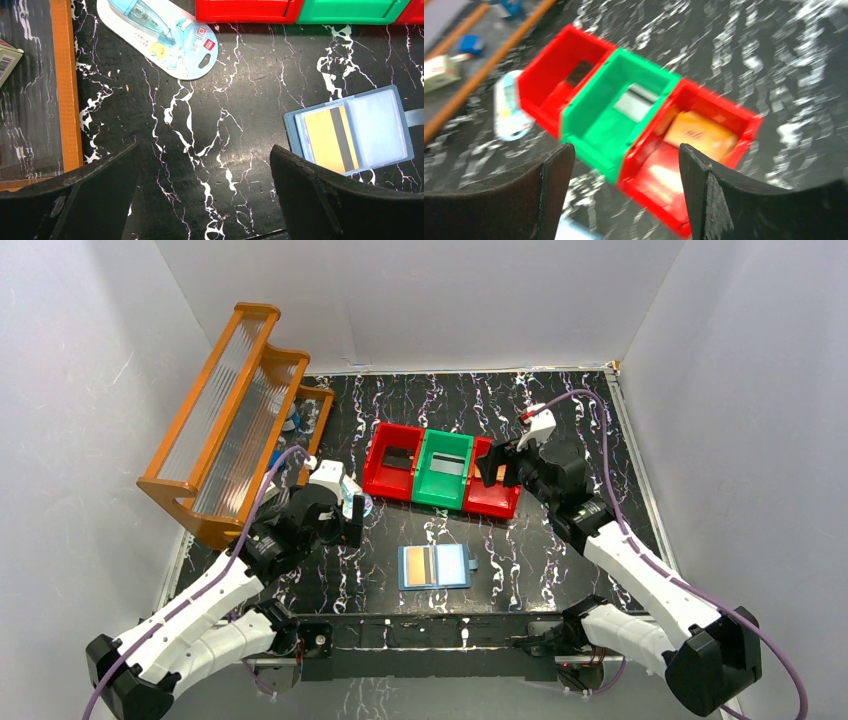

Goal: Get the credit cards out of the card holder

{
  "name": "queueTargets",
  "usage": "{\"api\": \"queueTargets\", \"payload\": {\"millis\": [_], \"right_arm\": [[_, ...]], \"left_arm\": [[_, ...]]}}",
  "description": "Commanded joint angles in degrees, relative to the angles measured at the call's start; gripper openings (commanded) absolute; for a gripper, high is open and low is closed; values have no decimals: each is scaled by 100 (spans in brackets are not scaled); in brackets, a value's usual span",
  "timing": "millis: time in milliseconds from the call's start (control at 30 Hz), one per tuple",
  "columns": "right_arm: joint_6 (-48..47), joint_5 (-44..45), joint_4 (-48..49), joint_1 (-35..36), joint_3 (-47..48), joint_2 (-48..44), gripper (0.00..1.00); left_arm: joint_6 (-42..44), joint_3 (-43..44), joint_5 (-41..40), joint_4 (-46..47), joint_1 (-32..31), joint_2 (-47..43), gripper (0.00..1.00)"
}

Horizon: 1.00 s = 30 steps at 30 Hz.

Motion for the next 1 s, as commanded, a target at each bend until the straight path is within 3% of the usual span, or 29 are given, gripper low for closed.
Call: {"api": "queueTargets", "payload": {"millis": [0,100,233,367,633,967], "right_arm": [[2230,-1168,-746,13,-124,-185,82],[2833,-1424,-620,17,-408,-329,72],[3494,-197,-1254,19,-453,-264,53],[3388,103,-1392,17,-138,287,41],[2947,794,-1952,16,1093,2132,40],[2851,1230,-2022,19,1821,3536,40]], "left_arm": [[-30,193,-3,-78,21,40,98],[-31,195,23,-66,23,67,98],[-21,187,64,-59,19,145,98],[-3,203,110,-61,19,230,98],[-3,197,103,-67,26,266,98],[14,199,110,-68,19,303,98]]}}
